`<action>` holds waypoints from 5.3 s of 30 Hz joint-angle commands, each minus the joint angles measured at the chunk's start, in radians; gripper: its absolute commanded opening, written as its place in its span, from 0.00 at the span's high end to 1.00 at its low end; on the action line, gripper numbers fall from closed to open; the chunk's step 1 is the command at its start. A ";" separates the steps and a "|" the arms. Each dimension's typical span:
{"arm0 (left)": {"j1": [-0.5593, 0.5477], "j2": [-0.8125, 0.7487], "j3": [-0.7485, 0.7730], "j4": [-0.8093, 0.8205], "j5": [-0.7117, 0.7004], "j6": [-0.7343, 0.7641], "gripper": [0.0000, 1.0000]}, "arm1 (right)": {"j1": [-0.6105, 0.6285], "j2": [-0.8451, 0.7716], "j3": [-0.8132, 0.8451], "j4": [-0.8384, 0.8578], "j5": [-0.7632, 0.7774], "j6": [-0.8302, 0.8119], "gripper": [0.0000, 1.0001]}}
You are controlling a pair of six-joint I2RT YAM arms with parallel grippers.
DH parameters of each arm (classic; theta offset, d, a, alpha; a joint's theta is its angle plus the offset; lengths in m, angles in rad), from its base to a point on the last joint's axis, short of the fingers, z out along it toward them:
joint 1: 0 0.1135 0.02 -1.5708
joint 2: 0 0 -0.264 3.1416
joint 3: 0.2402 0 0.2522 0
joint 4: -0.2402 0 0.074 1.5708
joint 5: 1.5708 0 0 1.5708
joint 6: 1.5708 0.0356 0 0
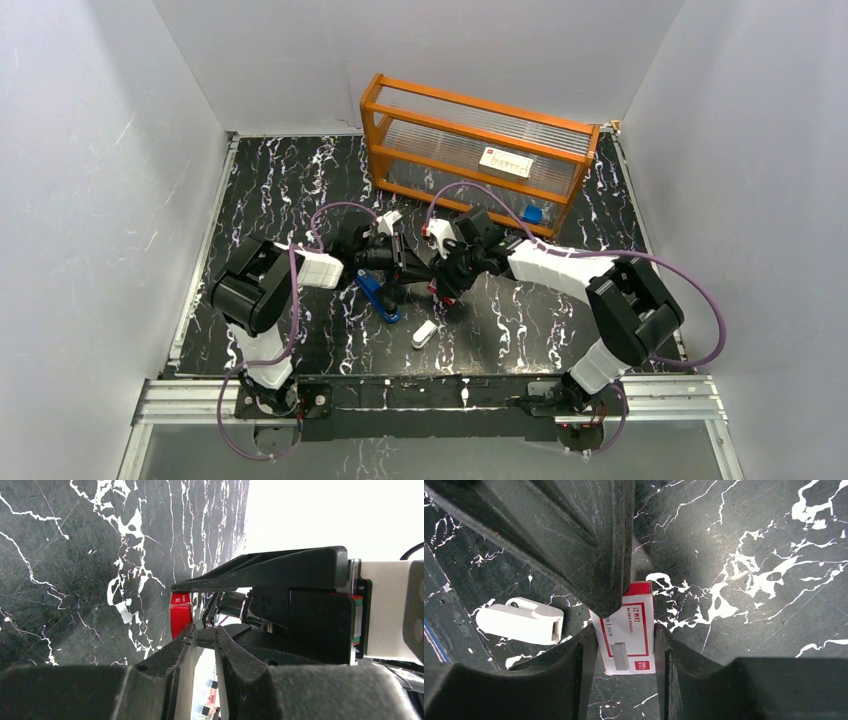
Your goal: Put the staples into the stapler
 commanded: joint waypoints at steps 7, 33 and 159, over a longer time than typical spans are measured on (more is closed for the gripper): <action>-0.038 0.000 0.019 -0.049 -0.003 0.028 0.82 | 0.015 0.020 0.048 0.060 0.009 0.002 0.49; -0.039 0.095 0.079 -0.263 -0.096 0.192 0.85 | 0.088 0.056 -0.003 0.021 0.194 -0.036 0.25; 0.011 0.149 0.200 -0.452 -0.049 0.328 1.00 | 0.078 -0.046 -0.092 -0.088 0.268 -0.108 0.14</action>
